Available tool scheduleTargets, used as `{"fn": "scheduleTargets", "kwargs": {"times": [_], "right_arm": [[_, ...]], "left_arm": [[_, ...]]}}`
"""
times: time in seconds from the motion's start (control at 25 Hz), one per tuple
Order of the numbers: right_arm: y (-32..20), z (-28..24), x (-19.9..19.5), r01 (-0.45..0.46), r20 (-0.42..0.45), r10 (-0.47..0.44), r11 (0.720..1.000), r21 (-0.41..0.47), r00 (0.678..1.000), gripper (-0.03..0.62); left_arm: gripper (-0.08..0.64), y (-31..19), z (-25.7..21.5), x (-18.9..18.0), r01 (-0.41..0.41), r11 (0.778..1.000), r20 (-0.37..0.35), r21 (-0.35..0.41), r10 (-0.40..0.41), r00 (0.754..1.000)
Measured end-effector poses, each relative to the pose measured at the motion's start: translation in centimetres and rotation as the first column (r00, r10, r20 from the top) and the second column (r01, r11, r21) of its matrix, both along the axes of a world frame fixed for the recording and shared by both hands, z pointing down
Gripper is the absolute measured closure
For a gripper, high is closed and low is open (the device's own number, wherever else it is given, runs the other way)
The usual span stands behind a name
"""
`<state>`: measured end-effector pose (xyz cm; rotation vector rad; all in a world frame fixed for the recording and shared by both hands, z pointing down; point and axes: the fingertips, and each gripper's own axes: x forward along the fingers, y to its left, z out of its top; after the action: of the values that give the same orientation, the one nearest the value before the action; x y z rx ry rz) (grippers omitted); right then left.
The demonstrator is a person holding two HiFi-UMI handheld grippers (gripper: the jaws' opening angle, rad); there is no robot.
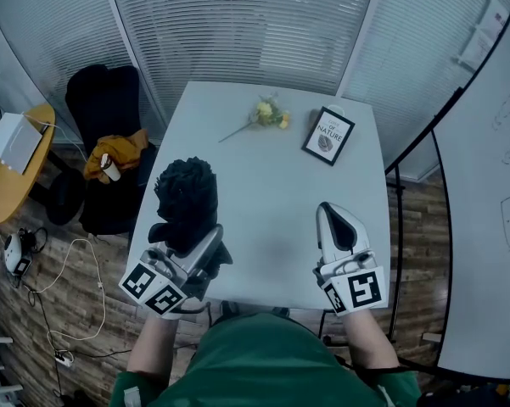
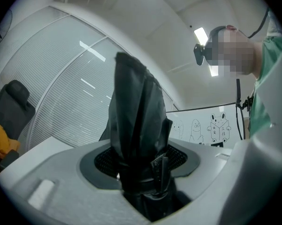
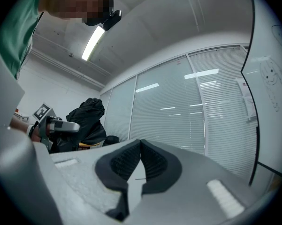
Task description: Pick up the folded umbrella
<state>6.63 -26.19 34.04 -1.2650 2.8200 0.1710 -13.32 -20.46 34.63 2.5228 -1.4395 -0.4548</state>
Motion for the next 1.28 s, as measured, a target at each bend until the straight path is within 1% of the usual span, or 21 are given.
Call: {"fn": "scheduleTargets", "kwargs": {"times": [0.36, 0.6, 0.84, 1.08, 1.28], "right_arm": [[1.3, -0.3, -0.4, 0.007, -0.005, -0.007, 1.000, 0.006, 1.000, 0.589], [0.2, 0.2, -0.2, 0.005, -0.003, -0.005, 1.000, 0.005, 1.000, 0.589], [2.7, -0.9, -0.9, 0.007, -0.009, -0.007, 1.000, 0.020, 1.000, 0.589], [1.9, -0.5, -0.9, 0.000, -0.006, 0.000, 1.000, 0.014, 1.000, 0.589], [2.8, -0.6, -1.1, -0.006, -0.011, 0.006, 1.000, 0.012, 1.000, 0.589]], "left_arm": [[0.298, 1.2, 0.0, -0.4, -0.006, 1.000, -0.009, 0.001, 0.006, 1.000], [0.298, 0.1, 0.5, -0.3, -0.010, 1.000, -0.005, -0.003, 0.010, 1.000], [0.298, 2.2, -0.2, -0.8, -0.021, 1.000, -0.003, 0.007, 0.021, 1.000], [0.298, 1.4, 0.2, -0.9, -0.025, 1.000, 0.000, 0.004, 0.025, 1.000], [0.298, 1.9, 0.3, -1.1, -0.037, 0.999, 0.004, 0.004, 0.037, 0.999]]}}
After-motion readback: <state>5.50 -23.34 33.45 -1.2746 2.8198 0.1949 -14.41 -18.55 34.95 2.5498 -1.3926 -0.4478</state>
